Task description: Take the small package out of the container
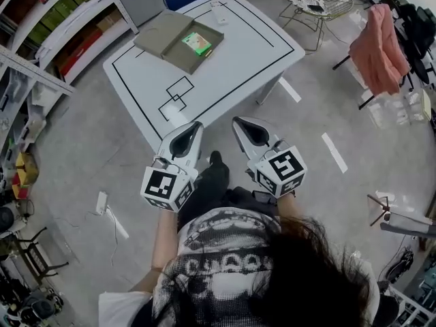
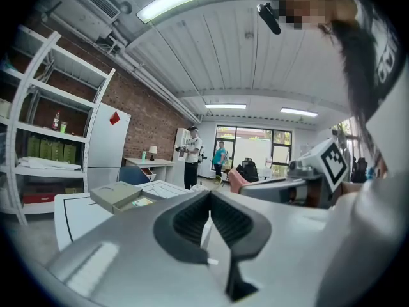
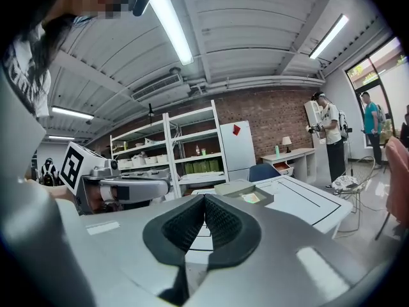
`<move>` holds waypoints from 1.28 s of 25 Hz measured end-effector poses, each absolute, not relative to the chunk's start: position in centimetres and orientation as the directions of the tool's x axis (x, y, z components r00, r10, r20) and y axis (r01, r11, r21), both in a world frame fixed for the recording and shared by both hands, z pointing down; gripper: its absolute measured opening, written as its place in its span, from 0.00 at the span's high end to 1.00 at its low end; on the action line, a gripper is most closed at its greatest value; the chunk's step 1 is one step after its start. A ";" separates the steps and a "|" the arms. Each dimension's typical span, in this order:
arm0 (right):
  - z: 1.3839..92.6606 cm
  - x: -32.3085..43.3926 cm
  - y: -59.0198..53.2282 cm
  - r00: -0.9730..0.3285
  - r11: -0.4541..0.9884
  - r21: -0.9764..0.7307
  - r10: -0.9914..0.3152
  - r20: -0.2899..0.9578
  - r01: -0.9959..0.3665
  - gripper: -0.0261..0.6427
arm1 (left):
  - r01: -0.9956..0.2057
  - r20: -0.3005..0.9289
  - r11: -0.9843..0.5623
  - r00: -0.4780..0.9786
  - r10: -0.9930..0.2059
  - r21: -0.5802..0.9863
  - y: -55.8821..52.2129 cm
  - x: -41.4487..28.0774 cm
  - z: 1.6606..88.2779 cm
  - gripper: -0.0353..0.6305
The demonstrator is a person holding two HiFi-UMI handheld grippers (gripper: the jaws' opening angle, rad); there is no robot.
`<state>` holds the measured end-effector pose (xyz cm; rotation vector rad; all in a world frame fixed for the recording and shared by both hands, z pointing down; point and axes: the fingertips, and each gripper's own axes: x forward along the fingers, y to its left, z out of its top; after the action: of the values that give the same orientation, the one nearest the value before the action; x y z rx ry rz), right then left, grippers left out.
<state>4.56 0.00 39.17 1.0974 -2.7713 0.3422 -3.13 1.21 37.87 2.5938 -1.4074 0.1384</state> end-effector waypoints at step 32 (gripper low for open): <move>42.2 -3.3 -19.3 -0.725 0.727 -0.150 -0.598 0.341 -0.671 0.97 | -0.830 0.170 -0.521 0.553 -0.816 0.197 -17.4 -10.2 39.6 0.95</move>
<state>-3.32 -19.29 42.22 0.9995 -2.6615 0.3836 -10.15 -17.45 39.57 2.5353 -1.3733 0.0824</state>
